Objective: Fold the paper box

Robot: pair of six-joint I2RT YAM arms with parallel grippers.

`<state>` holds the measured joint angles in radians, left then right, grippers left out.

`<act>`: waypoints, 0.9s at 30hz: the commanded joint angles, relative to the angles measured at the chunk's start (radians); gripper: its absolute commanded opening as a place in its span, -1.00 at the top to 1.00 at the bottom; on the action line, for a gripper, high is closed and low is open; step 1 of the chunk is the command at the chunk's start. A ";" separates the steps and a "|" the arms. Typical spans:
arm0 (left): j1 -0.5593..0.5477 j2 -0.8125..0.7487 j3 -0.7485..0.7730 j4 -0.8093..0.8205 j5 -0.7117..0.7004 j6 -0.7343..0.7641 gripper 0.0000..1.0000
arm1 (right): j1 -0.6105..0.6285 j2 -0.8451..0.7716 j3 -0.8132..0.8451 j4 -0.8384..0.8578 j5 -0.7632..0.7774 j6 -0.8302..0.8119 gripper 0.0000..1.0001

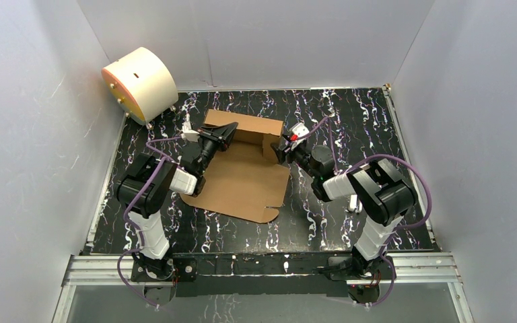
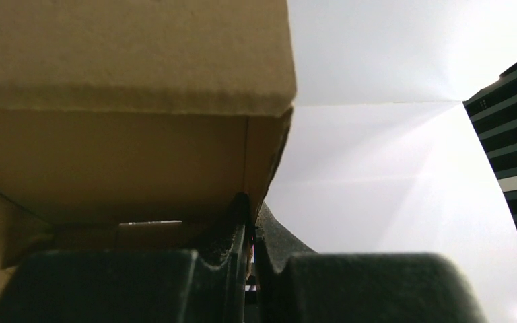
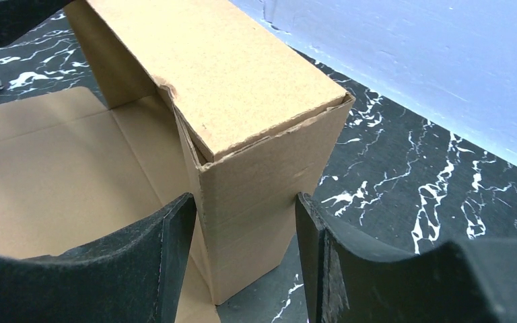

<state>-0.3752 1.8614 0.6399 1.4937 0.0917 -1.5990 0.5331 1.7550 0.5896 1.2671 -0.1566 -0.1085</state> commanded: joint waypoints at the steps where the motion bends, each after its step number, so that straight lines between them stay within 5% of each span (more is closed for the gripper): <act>1: -0.019 -0.039 -0.014 0.065 0.023 -0.015 0.93 | 0.012 0.002 0.020 0.115 0.093 -0.039 -0.25; 19: -0.057 -0.127 -0.065 0.068 0.046 -0.016 0.89 | 0.024 -0.018 0.020 0.060 0.285 -0.050 0.19; 27: -0.059 -0.226 -0.138 0.028 0.063 0.017 0.50 | 0.023 -0.055 0.024 -0.013 0.249 -0.056 0.55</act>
<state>-0.4297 1.7367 0.5270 1.4864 0.1204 -1.6085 0.5575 1.7527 0.5900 1.2636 0.0959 -0.1570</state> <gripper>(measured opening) 0.204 0.267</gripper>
